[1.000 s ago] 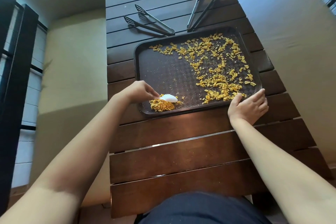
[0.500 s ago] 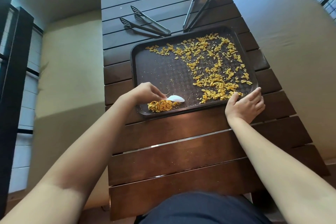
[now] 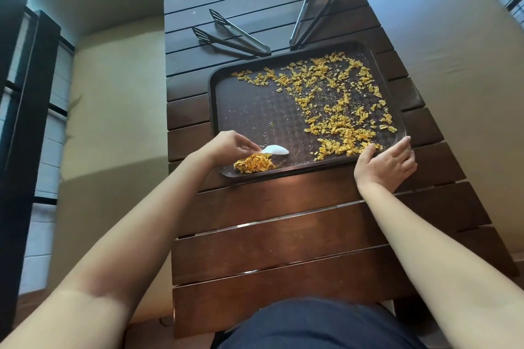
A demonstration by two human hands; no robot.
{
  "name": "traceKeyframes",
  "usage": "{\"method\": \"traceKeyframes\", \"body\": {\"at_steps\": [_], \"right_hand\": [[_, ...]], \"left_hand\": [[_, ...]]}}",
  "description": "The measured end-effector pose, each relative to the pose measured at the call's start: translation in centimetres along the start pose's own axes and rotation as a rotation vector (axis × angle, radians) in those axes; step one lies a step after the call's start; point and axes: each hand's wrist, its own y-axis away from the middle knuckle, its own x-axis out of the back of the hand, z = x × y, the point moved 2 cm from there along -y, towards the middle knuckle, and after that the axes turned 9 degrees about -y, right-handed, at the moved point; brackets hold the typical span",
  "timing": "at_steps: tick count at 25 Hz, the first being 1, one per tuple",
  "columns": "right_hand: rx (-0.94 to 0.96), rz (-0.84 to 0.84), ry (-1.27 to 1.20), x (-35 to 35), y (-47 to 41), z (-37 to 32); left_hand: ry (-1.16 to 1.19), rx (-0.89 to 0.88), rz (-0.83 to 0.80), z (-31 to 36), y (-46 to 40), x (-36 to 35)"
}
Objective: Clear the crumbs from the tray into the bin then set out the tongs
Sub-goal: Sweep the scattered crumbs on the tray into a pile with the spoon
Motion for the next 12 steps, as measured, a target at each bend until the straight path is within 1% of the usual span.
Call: {"method": "traceKeyframes", "body": {"at_steps": [3,6,9,12], "right_hand": [[-0.002,0.001,0.001,0.0,0.0,0.1],[-0.006,-0.003,0.0,0.0,0.0,0.1],[-0.009,-0.006,-0.002,0.0,0.0,0.0],[-0.017,-0.009,-0.018,-0.1,-0.1,0.1]], "left_hand": [[-0.026,0.024,0.026,-0.8,0.3,0.4],[-0.045,0.094,0.023,-3.0,1.1,1.3],[-0.005,0.11,0.034,-3.9,1.6,2.0],[0.112,0.066,0.105,-2.3,1.1,1.9]]}}
